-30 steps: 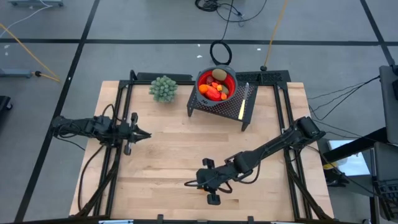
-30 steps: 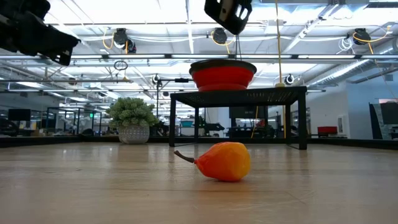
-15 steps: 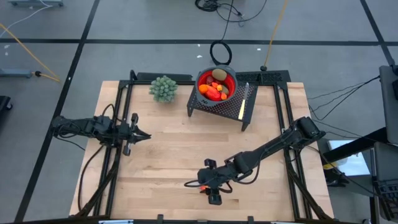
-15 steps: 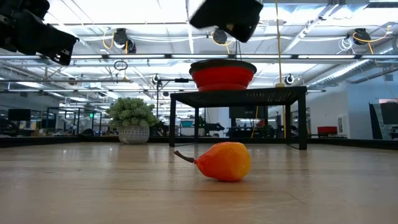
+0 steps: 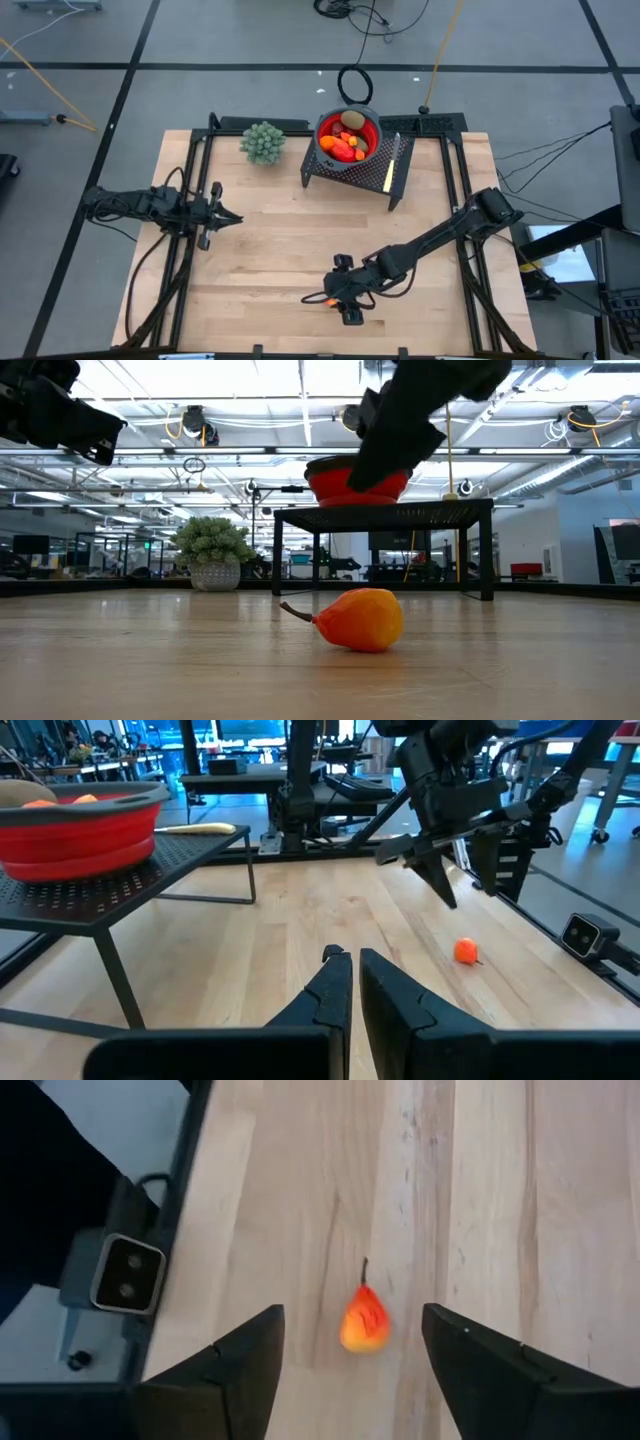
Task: Pick & Place Fruit
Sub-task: Put the orange pear into the red strainer bowl on the shelf
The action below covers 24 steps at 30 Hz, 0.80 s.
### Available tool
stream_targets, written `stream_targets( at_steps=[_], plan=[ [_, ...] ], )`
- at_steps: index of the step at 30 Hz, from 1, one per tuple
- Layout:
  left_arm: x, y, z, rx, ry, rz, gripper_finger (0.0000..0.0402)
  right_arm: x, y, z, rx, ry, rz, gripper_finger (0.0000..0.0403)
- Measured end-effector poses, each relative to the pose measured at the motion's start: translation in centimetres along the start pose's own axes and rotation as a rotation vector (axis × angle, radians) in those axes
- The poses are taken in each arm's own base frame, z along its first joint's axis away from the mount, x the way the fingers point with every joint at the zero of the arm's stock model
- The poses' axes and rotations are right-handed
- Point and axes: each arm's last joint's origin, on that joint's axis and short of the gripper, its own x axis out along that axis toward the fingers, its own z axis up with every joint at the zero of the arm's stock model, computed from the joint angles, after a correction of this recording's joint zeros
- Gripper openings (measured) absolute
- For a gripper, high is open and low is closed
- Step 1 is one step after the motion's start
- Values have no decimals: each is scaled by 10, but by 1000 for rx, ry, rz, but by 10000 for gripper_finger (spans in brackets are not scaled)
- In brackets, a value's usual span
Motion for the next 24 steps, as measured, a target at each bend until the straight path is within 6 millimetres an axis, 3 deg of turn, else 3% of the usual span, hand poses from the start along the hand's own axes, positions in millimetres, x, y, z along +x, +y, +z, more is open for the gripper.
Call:
stream_targets(
  at_steps=[11,24],
  plan=[
    [0,0,-1,0,11,1,26,35,-10,-9,20,21,-10,235],
    [0,0,-4,-1,45,2,26,40,-12,-15,9,48,-25,235]
  ],
)
